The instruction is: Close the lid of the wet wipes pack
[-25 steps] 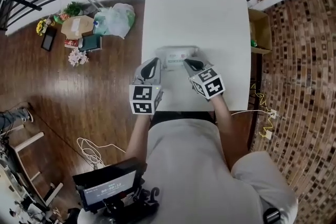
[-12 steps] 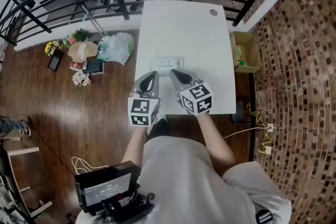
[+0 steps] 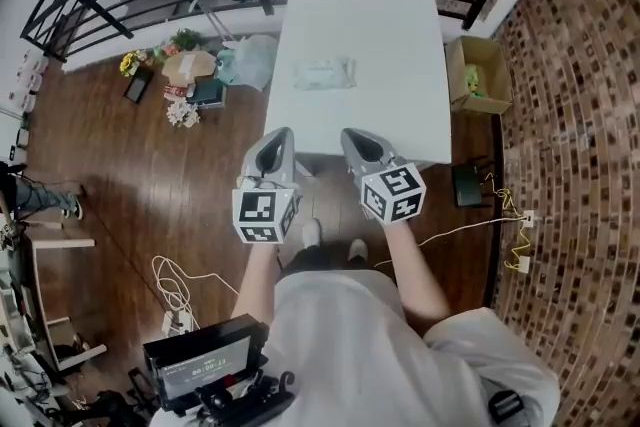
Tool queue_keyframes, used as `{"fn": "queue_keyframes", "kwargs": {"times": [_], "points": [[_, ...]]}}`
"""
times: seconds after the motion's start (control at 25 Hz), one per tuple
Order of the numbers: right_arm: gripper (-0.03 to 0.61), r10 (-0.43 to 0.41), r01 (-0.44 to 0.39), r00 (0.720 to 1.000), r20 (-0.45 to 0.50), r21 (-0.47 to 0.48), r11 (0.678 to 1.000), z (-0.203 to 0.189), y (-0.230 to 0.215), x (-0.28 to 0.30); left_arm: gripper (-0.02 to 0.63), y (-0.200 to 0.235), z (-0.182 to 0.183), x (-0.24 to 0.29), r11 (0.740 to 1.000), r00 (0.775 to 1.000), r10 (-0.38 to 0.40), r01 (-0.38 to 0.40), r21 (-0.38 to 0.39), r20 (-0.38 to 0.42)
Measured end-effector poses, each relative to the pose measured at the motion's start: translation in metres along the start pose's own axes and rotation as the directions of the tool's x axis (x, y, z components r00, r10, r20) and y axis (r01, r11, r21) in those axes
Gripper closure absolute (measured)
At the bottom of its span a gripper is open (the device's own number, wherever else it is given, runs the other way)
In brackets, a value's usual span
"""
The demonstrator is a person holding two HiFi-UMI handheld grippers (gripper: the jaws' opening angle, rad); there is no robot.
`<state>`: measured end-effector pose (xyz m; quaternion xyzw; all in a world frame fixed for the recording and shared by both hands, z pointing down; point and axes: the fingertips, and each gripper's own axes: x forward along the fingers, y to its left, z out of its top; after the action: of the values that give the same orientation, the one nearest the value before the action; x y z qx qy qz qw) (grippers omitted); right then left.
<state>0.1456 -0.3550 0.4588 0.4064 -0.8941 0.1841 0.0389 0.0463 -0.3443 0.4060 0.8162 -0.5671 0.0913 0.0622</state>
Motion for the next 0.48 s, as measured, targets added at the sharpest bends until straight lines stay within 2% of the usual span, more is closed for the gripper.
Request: {"fn": "queue_keyframes", "kwargs": {"times": [0.08, 0.2, 0.32, 0.4, 0.48], "points": [[0.588, -0.019, 0.024, 0.996, 0.085, -0.063, 0.998, 0.025, 0.029, -0.012, 0.598, 0.005, 0.0, -0.017, 0.999, 1.0, 0.008, -0.007, -0.034, 0.008], [0.588, -0.039, 0.057, 0.969, 0.242, -0.068, 0.996, 0.056, 0.06, -0.027, 0.598, 0.009, 0.01, -0.031, 0.998, 0.999, -0.004, 0.007, -0.07, 0.04], [0.587, -0.072, 0.099, 0.963, 0.258, -0.093, 0.991, 0.069, 0.069, -0.029, 0.598, 0.006, 0.032, -0.041, 0.999, 0.994, -0.021, 0.026, -0.045, 0.111], [0.588, -0.082, 0.118, 0.965, 0.25, -0.132, 0.984, 0.075, 0.074, -0.036, 0.598, 0.008, 0.041, -0.053, 0.999, 0.99, 0.001, 0.007, -0.053, 0.144], [0.588, -0.084, 0.127, 0.964, 0.251, -0.16, 0.979, 0.078, 0.081, -0.041, 0.598, 0.015, 0.041, -0.063, 0.998, 0.989, 0.03, -0.022, -0.058, 0.144]]}}
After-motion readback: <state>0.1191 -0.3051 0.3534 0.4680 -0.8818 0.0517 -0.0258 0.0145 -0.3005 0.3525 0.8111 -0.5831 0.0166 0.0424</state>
